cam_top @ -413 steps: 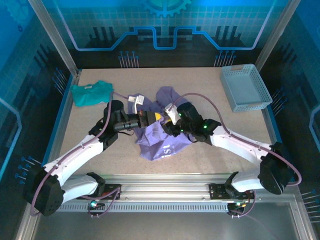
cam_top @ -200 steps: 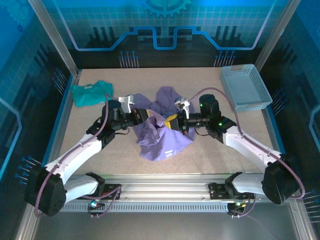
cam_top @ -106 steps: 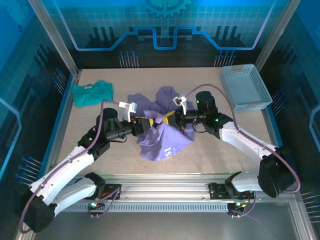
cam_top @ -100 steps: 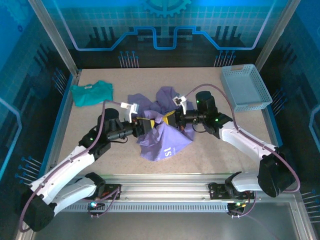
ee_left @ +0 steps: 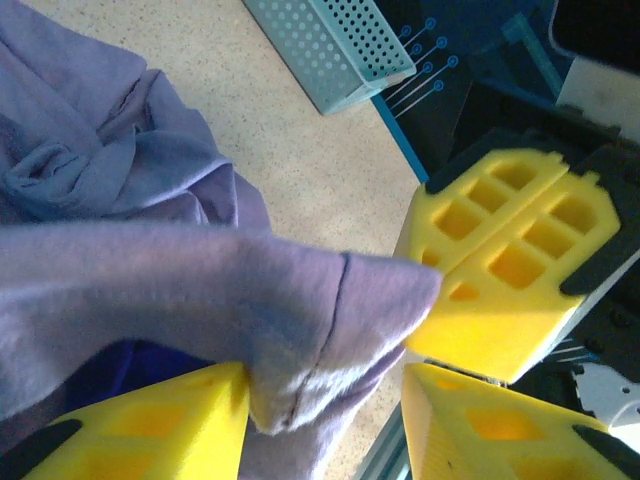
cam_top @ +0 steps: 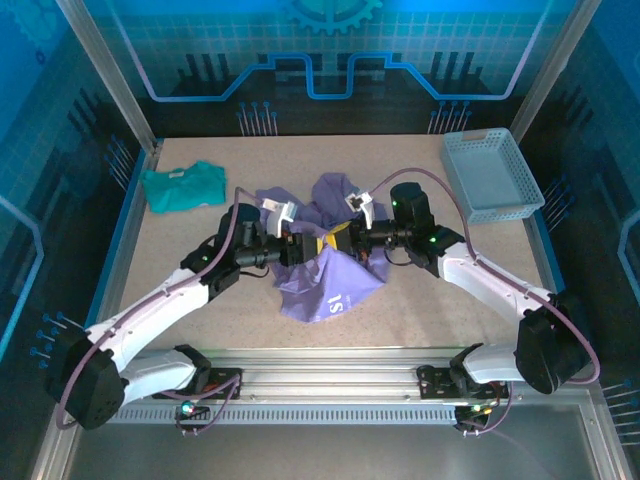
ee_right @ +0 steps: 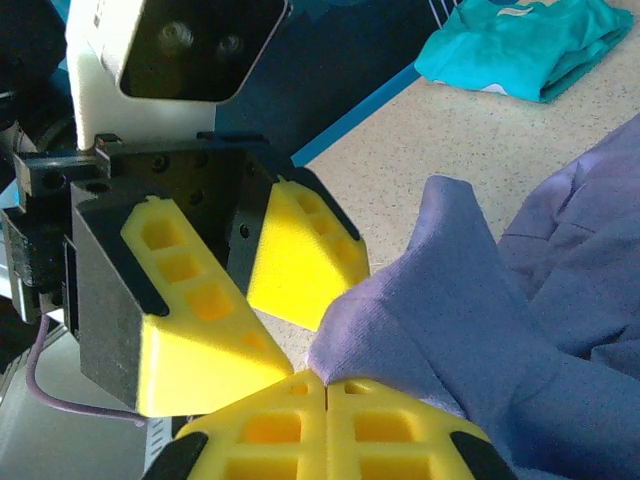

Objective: Fold the inside-out t-shirt

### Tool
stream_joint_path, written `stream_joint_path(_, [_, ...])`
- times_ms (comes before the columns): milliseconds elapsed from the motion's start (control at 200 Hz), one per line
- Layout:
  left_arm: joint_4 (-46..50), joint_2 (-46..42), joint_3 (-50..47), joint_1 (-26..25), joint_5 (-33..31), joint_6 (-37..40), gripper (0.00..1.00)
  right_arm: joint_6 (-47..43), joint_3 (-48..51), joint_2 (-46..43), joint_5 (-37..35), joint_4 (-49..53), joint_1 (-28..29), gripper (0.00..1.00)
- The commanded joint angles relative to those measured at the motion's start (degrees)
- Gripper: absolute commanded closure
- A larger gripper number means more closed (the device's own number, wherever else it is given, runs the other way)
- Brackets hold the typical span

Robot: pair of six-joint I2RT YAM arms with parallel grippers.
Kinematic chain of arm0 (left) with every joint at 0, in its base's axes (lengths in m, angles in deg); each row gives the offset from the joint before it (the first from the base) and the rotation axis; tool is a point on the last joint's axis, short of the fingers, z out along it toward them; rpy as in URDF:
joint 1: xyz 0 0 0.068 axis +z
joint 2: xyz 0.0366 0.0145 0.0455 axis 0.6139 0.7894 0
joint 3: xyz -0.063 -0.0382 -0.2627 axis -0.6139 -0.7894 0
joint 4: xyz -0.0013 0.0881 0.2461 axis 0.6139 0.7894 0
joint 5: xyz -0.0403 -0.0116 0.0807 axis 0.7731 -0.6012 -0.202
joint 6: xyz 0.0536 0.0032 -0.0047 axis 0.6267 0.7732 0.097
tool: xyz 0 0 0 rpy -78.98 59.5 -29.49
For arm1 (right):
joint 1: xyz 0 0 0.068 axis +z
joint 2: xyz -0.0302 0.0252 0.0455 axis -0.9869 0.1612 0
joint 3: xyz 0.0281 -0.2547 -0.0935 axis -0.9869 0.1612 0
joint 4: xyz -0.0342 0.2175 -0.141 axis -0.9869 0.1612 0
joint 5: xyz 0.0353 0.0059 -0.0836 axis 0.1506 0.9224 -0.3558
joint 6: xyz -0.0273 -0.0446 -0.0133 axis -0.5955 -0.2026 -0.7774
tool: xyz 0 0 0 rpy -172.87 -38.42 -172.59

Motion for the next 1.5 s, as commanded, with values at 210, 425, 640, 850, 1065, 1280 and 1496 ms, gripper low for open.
stream_joint_path(210, [-1.98, 3.13, 4.18, 0.03, 0.35, 2.42, 0.96, -4.21, -2.15, -1.54, -5.98, 6.69, 0.37, 1.00])
stream_joint_path(425, [6.94, -0.22, 8.05, -4.48, -6.09, 2.08, 1.00, -5.48, -8.16, -1.43, -52.20, 26.44, 5.74, 0.86])
stream_joint_path(640, [9.07, -0.27, 10.32, -5.61, -10.79, -2.54, 1.00, -9.47, -0.60, -10.17, -52.29, 18.13, 12.97, 0.68])
stream_joint_path(850, [8.89, 1.31, 11.99, -5.60, -10.77, -3.75, 1.00, -7.53, 9.72, -16.91, -46.27, 7.62, 18.81, 0.53])
stream_joint_path(1065, [8.15, 0.94, 11.96, -5.63, -9.93, -4.62, 1.00, -4.10, 9.40, -8.83, -45.45, -3.12, 22.56, 0.36])
stream_joint_path(1280, [9.67, -0.62, 11.88, -5.22, -12.09, -3.83, 1.00, -2.58, 6.84, -3.37, -43.76, -6.67, 20.40, 0.75])
stream_joint_path(1496, [8.22, -1.23, 8.81, 1.08, -14.13, -6.16, 1.00, -5.96, 10.28, -6.97, -12.20, -9.31, 9.47, 0.93])
